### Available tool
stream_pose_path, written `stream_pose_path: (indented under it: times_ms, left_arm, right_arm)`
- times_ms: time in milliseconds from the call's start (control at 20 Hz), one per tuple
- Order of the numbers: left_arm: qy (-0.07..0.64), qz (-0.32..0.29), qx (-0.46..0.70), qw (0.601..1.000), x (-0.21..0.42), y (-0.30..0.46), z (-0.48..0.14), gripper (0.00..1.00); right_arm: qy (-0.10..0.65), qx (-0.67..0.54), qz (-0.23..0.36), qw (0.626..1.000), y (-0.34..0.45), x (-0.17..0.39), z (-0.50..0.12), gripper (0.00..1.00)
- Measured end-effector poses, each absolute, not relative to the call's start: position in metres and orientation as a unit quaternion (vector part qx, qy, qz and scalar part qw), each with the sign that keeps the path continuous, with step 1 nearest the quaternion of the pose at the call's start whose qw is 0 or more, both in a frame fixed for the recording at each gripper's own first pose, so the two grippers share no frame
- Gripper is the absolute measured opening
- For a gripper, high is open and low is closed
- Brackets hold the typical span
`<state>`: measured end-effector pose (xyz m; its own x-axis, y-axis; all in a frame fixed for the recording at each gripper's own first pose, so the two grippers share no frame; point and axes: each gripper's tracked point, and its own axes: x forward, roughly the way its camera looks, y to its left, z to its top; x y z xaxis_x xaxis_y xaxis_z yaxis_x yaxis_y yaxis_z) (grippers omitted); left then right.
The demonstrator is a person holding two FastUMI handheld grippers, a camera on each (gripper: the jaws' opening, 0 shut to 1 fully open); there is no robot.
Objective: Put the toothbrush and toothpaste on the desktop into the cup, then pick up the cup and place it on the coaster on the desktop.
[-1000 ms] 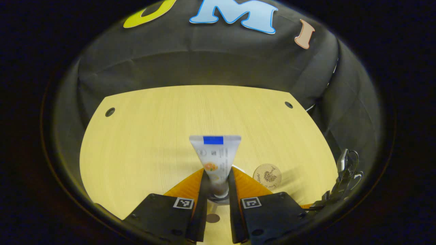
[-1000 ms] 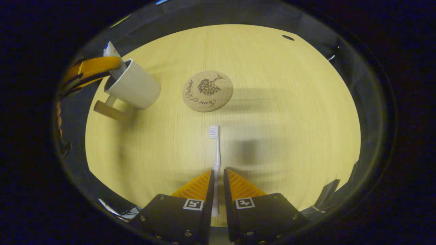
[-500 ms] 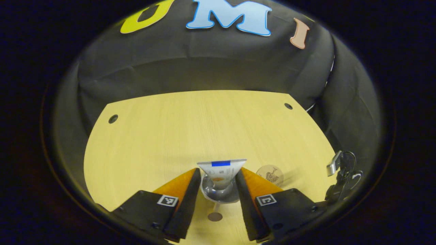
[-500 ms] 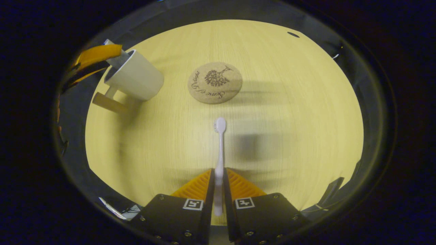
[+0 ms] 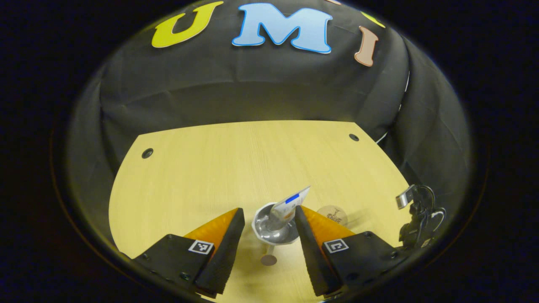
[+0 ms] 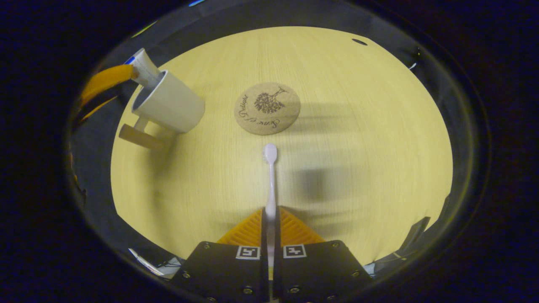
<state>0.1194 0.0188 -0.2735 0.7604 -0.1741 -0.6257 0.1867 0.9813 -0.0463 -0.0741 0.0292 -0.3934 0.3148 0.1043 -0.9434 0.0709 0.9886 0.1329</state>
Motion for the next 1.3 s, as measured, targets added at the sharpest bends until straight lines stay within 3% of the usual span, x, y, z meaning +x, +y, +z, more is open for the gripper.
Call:
stream_pose_path:
  times_ms: [450, 950, 1300]
  left_arm:
    - [0.316, -0.072, -0.015, 0.946, 0.095, 0.053, -0.254, 0.8]
    - [0.319, -0.018, -0.06, 0.946, 0.048, 0.114, -0.249, 0.8]
    - [0.335, 0.019, -0.082, 0.938, 0.003, 0.16, -0.257, 0.8]
  right_arm:
    - [0.504, 0.109, 0.033, 0.856, 0.044, -0.019, -0.325, 0.05]
    - [0.369, 0.146, 0.069, 0.915, 0.092, 0.09, -0.217, 0.05]
    - [0.307, 0.168, 0.052, 0.935, 0.127, 0.127, -0.216, 0.05]
